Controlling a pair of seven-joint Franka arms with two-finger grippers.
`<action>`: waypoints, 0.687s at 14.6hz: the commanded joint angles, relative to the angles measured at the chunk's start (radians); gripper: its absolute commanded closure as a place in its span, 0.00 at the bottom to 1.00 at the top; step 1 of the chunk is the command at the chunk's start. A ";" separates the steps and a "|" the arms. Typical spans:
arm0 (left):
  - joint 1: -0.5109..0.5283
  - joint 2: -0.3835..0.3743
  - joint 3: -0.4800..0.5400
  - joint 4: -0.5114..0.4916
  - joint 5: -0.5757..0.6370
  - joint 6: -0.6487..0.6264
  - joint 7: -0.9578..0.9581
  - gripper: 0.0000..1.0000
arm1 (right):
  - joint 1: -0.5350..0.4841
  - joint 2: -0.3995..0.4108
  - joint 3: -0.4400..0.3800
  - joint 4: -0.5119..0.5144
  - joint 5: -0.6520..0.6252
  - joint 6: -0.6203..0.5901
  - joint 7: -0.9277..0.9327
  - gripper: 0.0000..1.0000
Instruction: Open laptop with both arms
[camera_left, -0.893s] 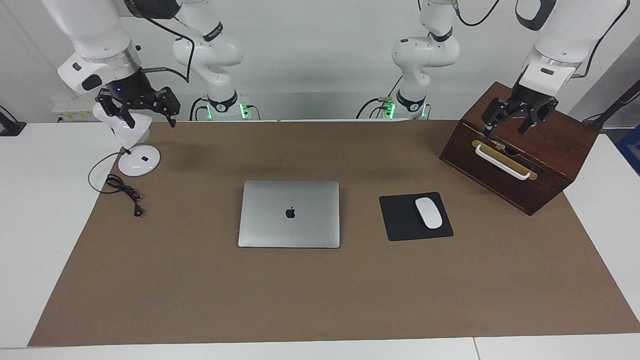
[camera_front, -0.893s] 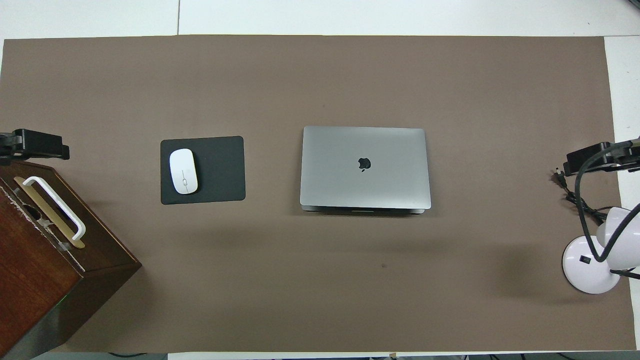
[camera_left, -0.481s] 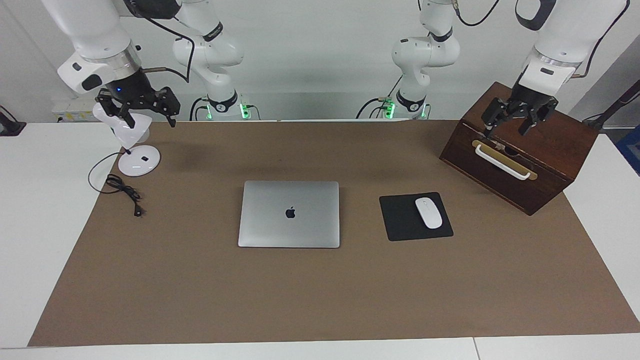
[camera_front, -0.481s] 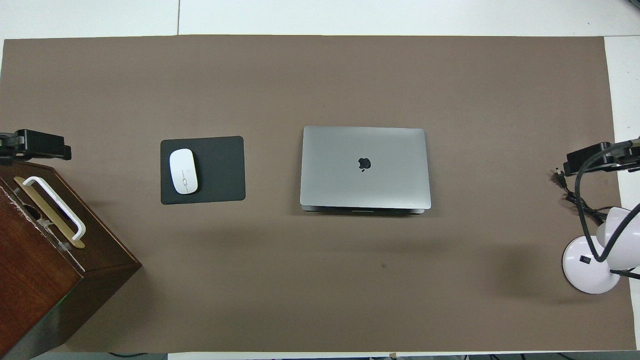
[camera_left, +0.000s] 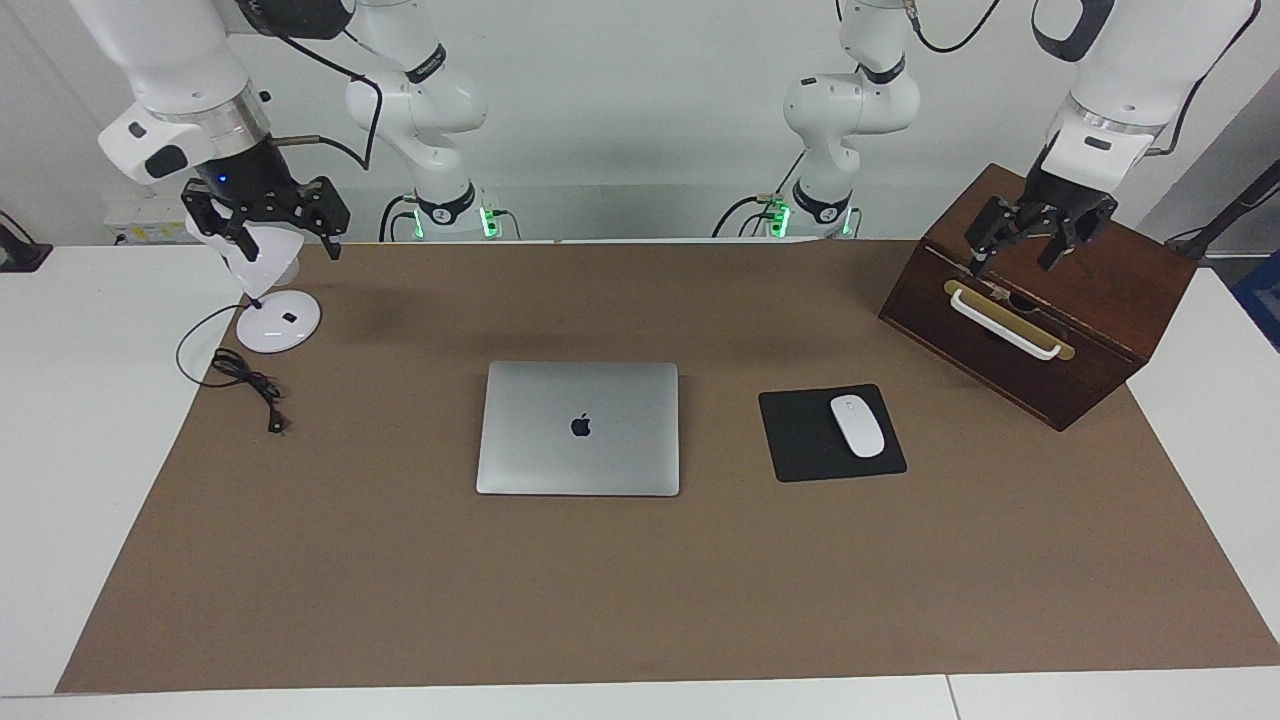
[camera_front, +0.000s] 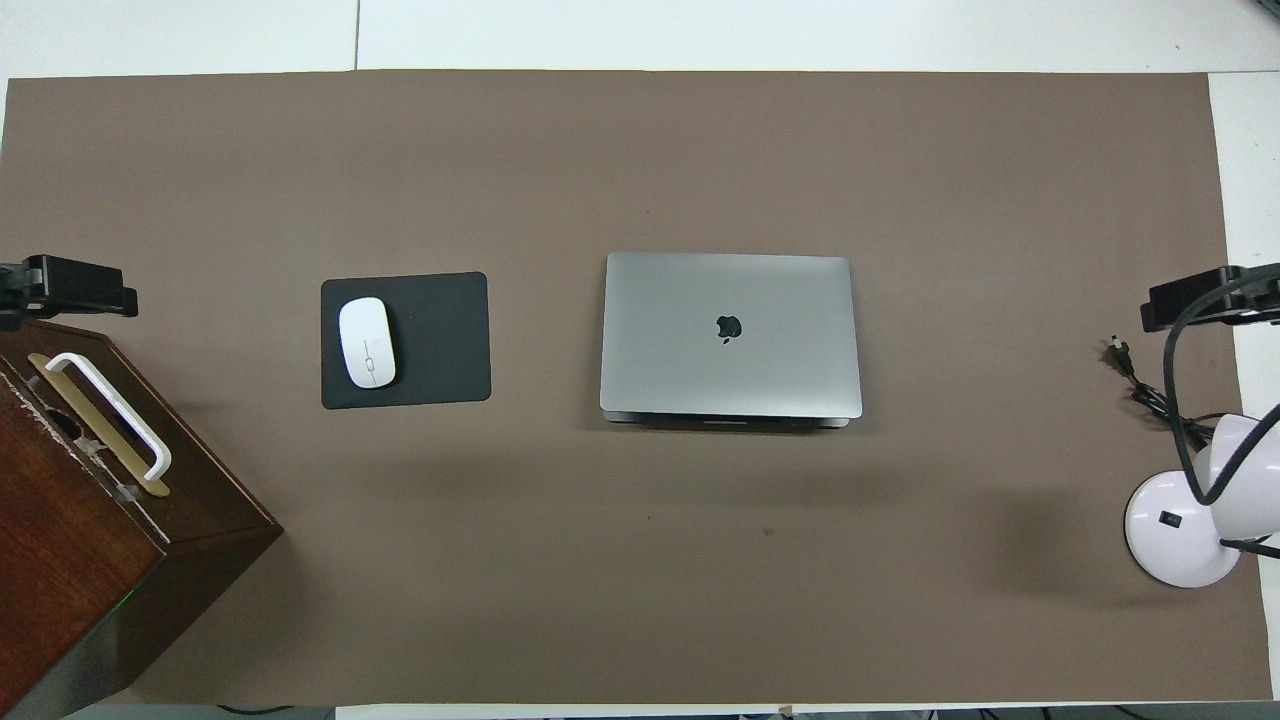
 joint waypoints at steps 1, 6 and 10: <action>-0.014 -0.008 0.005 -0.008 -0.007 0.020 -0.014 0.00 | -0.013 -0.009 0.007 -0.016 -0.015 0.038 -0.078 0.00; -0.009 -0.007 0.005 -0.010 -0.007 0.033 -0.015 0.00 | -0.013 -0.009 0.005 -0.024 -0.009 0.078 -0.084 0.00; -0.008 -0.005 0.005 -0.010 -0.007 0.041 -0.015 0.65 | -0.008 0.018 0.005 -0.030 -0.008 0.186 -0.084 0.00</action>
